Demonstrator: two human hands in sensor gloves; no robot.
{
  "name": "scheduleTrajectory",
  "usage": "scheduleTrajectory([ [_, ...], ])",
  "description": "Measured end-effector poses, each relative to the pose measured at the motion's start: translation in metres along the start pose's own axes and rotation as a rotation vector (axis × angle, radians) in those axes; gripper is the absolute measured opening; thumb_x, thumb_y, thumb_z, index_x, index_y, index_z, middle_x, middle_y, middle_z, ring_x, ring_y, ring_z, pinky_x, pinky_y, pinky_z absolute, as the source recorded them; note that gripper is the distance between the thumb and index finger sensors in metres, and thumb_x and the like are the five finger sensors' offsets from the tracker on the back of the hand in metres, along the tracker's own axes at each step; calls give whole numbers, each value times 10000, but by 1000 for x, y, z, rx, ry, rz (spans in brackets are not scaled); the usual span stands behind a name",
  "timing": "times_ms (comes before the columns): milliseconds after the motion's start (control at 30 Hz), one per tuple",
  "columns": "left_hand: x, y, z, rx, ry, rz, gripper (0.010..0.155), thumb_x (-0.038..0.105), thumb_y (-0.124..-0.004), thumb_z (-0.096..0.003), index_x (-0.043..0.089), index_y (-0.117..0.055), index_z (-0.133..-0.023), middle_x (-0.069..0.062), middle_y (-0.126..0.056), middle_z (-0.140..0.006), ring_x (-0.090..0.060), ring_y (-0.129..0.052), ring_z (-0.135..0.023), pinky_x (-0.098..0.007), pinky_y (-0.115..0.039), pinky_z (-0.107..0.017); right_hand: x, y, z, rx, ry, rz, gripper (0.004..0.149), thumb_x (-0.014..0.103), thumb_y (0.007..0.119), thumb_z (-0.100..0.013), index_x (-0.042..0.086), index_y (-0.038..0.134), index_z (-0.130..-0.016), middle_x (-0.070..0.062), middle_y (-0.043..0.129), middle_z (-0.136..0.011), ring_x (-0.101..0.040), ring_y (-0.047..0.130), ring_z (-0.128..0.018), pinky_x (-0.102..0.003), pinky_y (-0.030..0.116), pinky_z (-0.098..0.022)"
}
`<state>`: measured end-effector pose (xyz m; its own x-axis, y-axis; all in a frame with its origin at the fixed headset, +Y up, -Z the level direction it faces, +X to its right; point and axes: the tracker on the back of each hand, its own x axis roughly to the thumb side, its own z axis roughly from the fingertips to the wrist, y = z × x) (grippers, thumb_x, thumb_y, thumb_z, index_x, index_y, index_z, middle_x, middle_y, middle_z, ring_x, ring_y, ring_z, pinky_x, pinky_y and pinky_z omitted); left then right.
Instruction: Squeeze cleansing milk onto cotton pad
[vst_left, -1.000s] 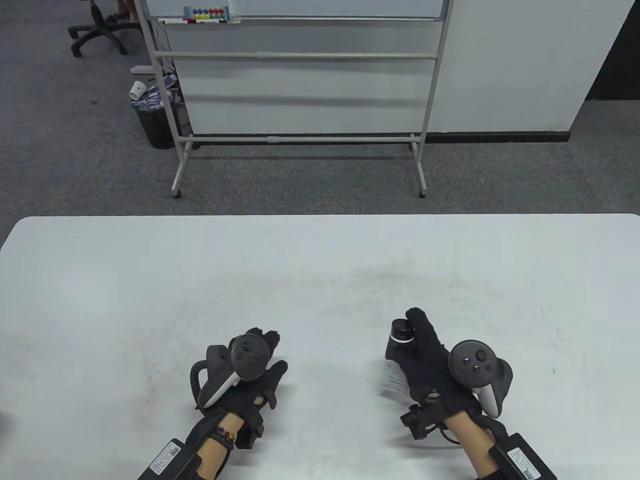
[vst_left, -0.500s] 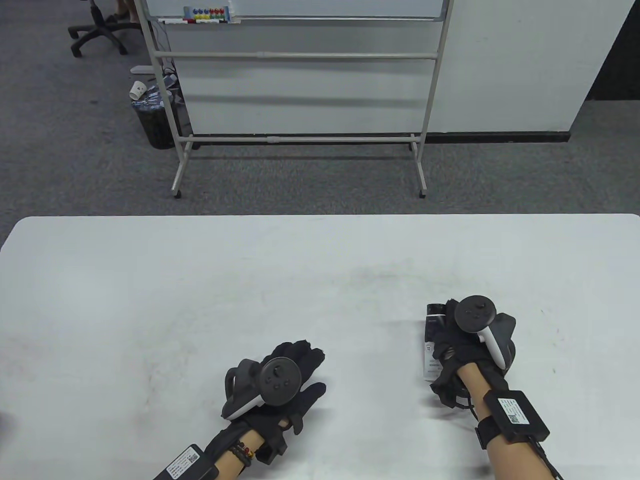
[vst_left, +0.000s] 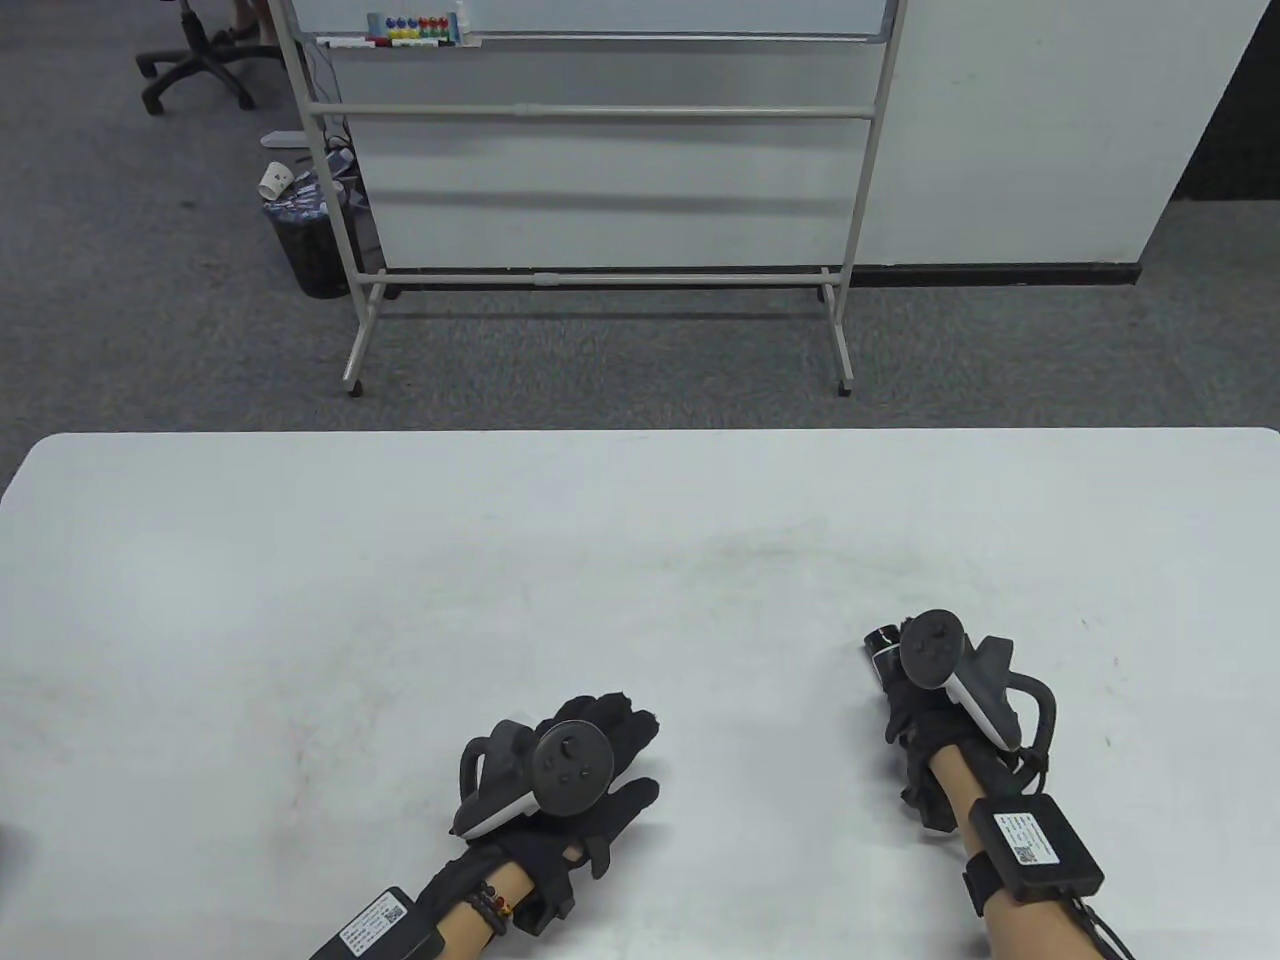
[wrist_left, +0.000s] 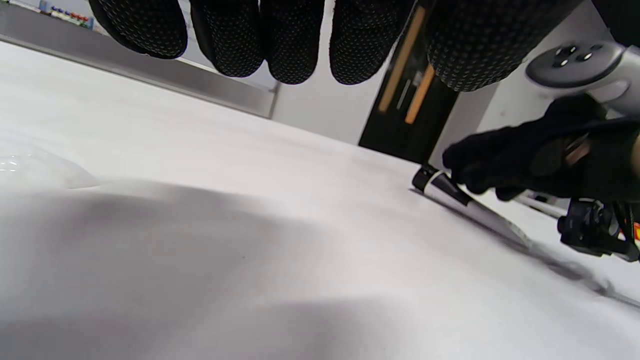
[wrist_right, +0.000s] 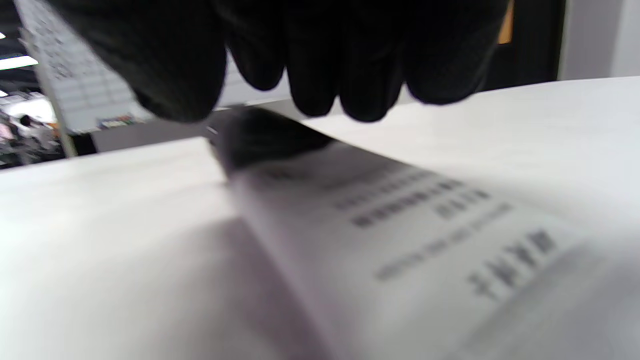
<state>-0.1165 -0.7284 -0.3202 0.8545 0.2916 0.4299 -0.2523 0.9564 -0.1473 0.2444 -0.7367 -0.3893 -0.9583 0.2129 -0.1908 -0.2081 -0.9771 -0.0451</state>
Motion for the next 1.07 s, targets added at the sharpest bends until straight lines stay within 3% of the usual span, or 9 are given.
scheduleTrajectory([
  [200,-1,-5,-2,8,-10,-18,673,534,-728,-474,257,-597,-1072,-123,-565,-1183,-434,-583,-1090,-666,-573,-719,43,-12,52,44,-265,-157,770,491,792,-408,218,523,-1077,-104,564,-1114,-383,650,-1028,-563,634,-681],
  [433,1,-7,-2,5,-14,-59,683,538,-726,-474,252,-582,-1077,-124,-555,-1187,-436,-578,-1092,-666,-570,-721,89,-2,102,110,-493,-126,793,521,770,-417,229,479,-1094,-100,534,-1134,-384,608,-1055,-574,611,-696],
  [533,0,-6,-1,9,-11,-60,684,539,-724,-474,252,-581,-1077,-123,-556,-1187,-436,-579,-1092,-666,-571,-720,95,10,109,147,-533,-83,802,520,773,-412,229,471,-1095,-108,527,-1133,-400,593,-1055,-584,599,-696],
  [600,0,-6,-1,13,-9,-55,685,540,-724,-473,253,-580,-1078,-124,-557,-1186,-436,-580,-1092,-667,-570,-721,95,12,112,113,-566,-41,804,529,767,-411,231,467,-1094,-103,535,-1130,-389,605,-1053,-576,609,-695],
  [1067,0,-7,3,7,-11,-45,690,543,-719,-472,251,-571,-1080,-130,-545,-1187,-440,-568,-1093,-669,-567,-720,84,16,108,105,-553,-63,795,524,767,-408,228,480,-1088,-101,560,-1119,-383,638,-1042,-577,622,-688],
])
